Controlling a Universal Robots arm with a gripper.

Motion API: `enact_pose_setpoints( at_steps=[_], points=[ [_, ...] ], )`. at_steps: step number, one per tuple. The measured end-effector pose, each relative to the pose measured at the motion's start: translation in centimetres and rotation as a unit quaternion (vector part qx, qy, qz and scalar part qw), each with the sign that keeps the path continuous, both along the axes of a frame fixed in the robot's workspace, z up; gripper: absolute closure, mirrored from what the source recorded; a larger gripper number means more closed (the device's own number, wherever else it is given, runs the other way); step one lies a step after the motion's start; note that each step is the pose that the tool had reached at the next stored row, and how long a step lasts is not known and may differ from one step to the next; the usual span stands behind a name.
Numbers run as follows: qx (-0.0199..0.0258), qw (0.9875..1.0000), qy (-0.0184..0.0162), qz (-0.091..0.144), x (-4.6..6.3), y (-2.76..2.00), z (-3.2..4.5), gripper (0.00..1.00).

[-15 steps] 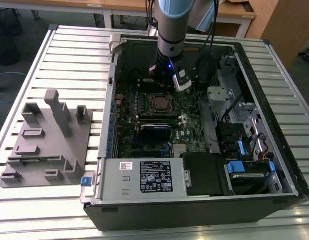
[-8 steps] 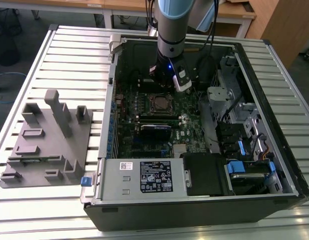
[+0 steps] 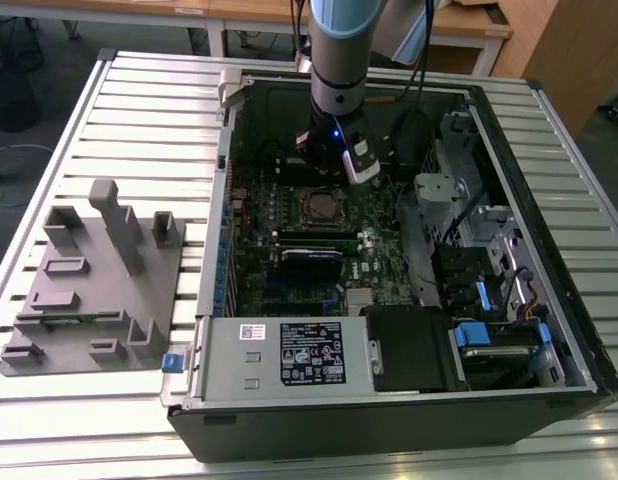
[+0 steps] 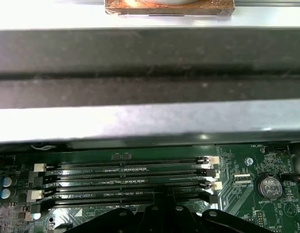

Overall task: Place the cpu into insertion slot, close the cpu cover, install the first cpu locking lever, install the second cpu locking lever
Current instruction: 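Install the first cpu locking lever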

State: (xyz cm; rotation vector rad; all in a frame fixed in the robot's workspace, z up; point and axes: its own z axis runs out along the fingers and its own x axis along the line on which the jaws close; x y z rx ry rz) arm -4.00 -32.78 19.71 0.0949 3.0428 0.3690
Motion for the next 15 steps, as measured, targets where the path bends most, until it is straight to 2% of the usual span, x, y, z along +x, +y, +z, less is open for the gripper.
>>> enact_pose_setpoints(
  at_steps=[9, 15],
  points=[
    [0.0002, 1.0000, -0.0050, 0.000, -0.32, 0.00, -0.05, 0.90],
    [0.0001, 0.9999, -0.0123, 0.000, -0.46, 0.00, -0.17, 0.90]
  ],
)
